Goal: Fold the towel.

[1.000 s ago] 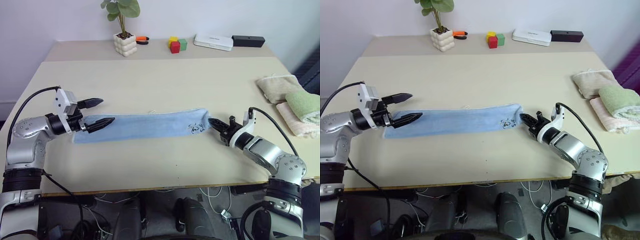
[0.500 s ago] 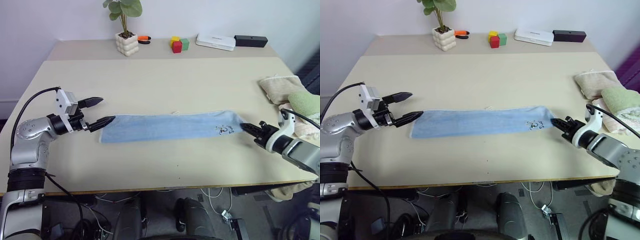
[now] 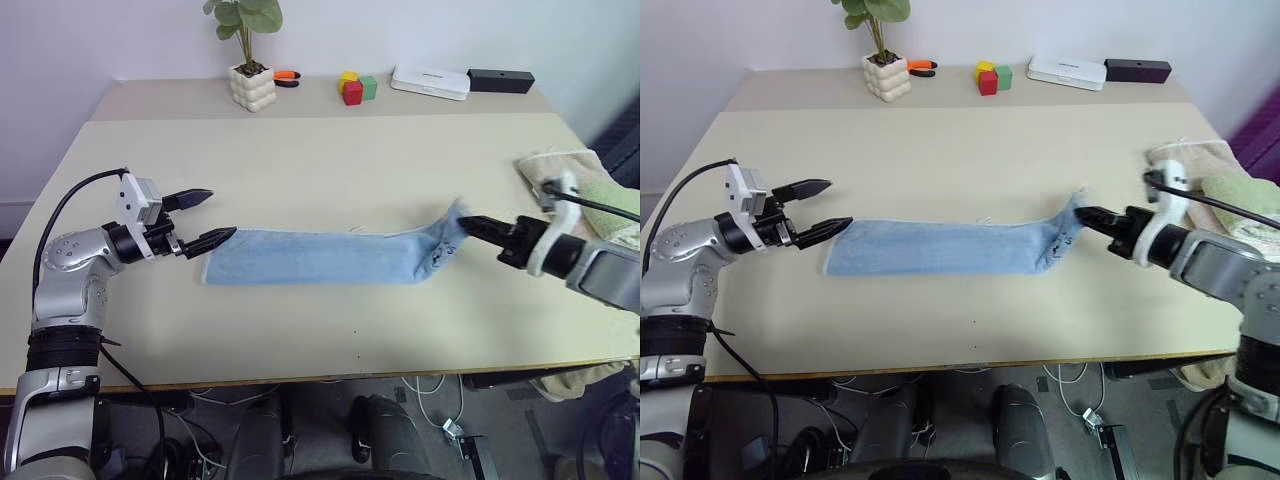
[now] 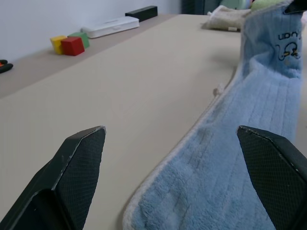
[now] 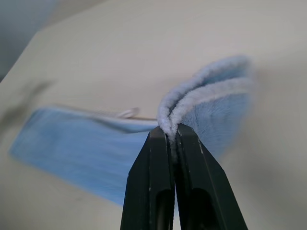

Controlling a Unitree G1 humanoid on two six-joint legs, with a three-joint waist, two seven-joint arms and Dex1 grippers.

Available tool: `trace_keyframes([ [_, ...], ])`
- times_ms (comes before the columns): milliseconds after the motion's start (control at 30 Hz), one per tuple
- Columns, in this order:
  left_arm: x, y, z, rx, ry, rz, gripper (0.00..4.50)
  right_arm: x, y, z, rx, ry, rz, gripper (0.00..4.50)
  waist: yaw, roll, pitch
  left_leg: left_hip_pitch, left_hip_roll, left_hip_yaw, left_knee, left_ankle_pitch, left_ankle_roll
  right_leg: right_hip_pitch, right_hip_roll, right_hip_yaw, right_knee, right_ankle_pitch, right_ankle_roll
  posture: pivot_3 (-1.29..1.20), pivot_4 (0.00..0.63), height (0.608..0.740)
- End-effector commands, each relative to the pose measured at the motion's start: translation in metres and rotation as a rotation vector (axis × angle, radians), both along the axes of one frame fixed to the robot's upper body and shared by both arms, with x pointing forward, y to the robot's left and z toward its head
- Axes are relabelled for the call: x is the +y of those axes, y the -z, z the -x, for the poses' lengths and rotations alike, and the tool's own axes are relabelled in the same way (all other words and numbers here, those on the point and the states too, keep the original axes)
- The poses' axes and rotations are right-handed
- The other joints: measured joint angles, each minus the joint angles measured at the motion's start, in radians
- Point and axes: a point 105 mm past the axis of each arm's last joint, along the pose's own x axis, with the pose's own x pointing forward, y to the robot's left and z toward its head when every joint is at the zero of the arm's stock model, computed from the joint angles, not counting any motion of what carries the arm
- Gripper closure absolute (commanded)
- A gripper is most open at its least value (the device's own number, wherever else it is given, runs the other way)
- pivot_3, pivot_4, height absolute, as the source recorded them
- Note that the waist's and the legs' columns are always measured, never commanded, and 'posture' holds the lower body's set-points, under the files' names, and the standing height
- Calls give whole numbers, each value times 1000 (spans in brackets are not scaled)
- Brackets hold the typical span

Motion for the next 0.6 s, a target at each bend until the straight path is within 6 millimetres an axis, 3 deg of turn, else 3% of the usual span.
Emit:
trace_keyframes([
  [33, 3, -13, 8, -38, 6, -5, 0, 32, -13, 0, -68, -117, 15, 4459, 0, 0, 0, 0, 0, 0, 0, 0, 0, 0, 0, 0, 0, 0, 0, 0, 150, 740],
  [133, 4, -13, 14, -30, 12, -3, 0, 62, -14, 3, -85, -241, 27, 4459, 0, 0, 0, 0, 0, 0, 0, 0, 0, 0, 0, 0, 0, 0, 0, 0, 150, 740],
  [333, -1, -9, 28, 10, 42, 8, 0, 100, -10, -5, -80, -349, -11, 4459, 0, 0, 0, 0, 0, 0, 0, 0, 0, 0, 0, 0, -1, 0, 0, 0, 150, 740],
  [433, -5, -7, 37, 36, 62, 14, 0, 125, 1, -7, -59, -411, -14, 4459, -2, 0, 0, 0, 0, 0, 0, 0, 0, 0, 0, 0, -1, 0, 0, 0, 150, 740],
  [600, -4, -8, 40, 39, 43, 20, 0, 145, 14, -11, -41, -455, -8, 4459, 1, 0, 0, -1, 0, 0, 0, 0, 0, 0, 0, -1, -1, 0, 0, 0, 150, 740],
])
